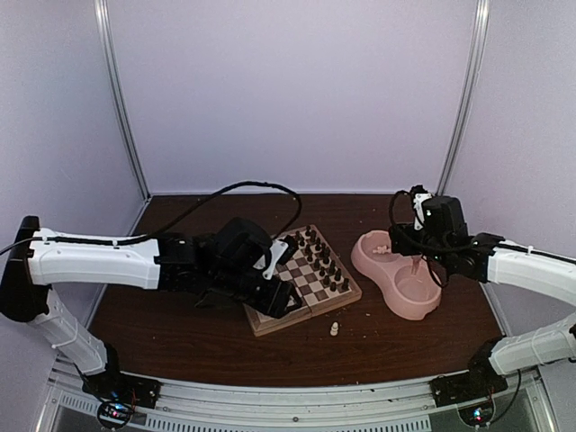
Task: Set up the chess pieces on the board
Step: Pick up the bishop at the center of the board.
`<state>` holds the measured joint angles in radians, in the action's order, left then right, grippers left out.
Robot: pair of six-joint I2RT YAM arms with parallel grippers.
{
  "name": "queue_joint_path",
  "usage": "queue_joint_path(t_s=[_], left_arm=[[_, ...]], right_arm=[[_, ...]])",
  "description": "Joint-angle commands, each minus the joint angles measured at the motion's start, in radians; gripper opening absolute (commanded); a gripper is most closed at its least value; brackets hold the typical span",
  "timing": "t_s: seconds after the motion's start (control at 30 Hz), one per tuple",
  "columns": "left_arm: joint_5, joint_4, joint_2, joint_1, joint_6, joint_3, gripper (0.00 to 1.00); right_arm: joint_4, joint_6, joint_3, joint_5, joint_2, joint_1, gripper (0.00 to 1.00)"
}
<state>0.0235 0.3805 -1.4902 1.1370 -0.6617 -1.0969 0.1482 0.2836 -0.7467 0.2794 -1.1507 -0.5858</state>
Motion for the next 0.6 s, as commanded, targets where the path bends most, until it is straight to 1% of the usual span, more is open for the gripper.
queue_joint_path(t_s=[0.0,0.1,0.17,0.33,0.43,0.57], left_arm=[[-0.077,0.001,-0.109,0.058,0.036,-0.120,0.55],[-0.087,0.009,-0.190,0.082,0.045,-0.192,0.55],[-0.089,0.023,-0.246,0.091,0.050,-0.242,0.55],[-0.075,0.045,-0.396,0.109,0.069,-0.373,0.55],[-0.088,0.096,-0.472,0.127,0.073,-0.464,0.54],[-0.113,0.123,-0.527,0.135,0.041,-0.498,0.54]], right_arm=[[-0.176,0.019,0.093,0.024,-0.006,0.025,0.80],[-0.363,-0.004,0.236,0.018,-0.009,0.023,0.78],[-0.449,-0.012,0.289,0.023,0.000,0.025,0.78],[-0.449,-0.036,0.294,0.024,0.037,0.025,0.78],[-0.421,-0.031,0.297,0.052,0.061,0.024,0.78],[-0.447,-0.036,0.311,0.053,0.065,0.025,0.79]])
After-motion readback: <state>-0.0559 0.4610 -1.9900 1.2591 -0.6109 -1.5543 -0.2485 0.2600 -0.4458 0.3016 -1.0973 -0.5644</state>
